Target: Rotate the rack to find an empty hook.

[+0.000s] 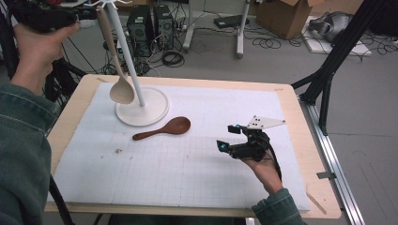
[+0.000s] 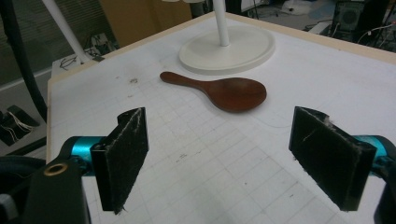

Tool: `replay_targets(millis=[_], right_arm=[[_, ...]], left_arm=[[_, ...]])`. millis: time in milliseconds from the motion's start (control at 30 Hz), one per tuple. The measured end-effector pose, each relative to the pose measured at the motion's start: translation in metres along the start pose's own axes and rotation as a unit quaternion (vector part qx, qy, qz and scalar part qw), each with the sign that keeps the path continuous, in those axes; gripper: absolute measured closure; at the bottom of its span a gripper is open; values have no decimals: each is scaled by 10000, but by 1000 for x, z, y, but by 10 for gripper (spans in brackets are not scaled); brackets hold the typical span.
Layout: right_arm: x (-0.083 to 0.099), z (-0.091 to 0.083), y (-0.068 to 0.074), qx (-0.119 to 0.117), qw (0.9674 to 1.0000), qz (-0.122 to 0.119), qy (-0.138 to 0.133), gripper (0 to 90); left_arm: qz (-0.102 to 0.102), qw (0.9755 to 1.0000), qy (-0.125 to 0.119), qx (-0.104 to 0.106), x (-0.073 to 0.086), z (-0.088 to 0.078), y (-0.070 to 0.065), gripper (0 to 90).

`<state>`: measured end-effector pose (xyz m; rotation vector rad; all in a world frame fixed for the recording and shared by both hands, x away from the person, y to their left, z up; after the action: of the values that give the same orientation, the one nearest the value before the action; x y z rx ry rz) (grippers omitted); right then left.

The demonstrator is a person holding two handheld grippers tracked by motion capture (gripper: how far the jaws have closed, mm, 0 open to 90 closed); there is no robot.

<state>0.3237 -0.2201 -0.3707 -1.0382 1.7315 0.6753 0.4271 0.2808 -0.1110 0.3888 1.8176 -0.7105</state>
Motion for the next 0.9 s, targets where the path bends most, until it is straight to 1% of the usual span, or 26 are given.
replay_targets(millis=[67, 267, 333, 500, 533, 600, 633, 700, 767, 900], right_arm=[[-1, 0, 0, -7, 10000, -17, -5, 192], [-1, 2, 1, -17, 10000, -21, 26, 192], [-1, 2, 1, -15, 10000, -24, 28, 192], [-2, 3, 2, -20, 10000, -21, 24, 192], [-2, 3, 2, -20, 10000, -38, 23, 192], [-2, 3, 2, -21, 10000, -27, 22, 192], [-2, 3, 2, -20, 10000, -24, 18, 192], [-2, 2, 1, -20, 10000, -11, 19, 192], [-1, 1, 1, -15, 10000, -26, 0, 192], [-1, 1, 0, 0, 10000, 19, 2, 192]], left_arm=[[-5, 10000, -48, 57, 1, -2, -1, 896], [54, 9999, -68, 150, 1, -6, -7, 896], [74, 9998, -48, 164, 1, -5, -9, 896], [27, 9997, -96, 243, 2, 1, -15, 896], [15, 9997, -112, 230, 2, 3, -15, 896], [-17, 9999, -101, 113, 2, 6, -13, 896], [-45, 9998, -116, 123, 2, 7, -12, 896], [-53, 9998, -165, 40, 2, 7, -11, 896], [-61, 9998, -208, 47, 1, 6, -11, 896], [-123, 9996, -249, -25, 1, 3, -6, 896]])
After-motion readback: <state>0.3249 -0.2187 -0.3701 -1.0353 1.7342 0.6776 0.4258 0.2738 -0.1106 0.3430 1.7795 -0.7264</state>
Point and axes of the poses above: each handheld gripper's, and its own axes: z roughly forward along the jaws, x roughly out of its underside, y roughly to its left, the point moved 1 cm from there along z, roughly forward along the jaws, and after that the axes turned 13 degrees about -z, right-handed, at the moved point
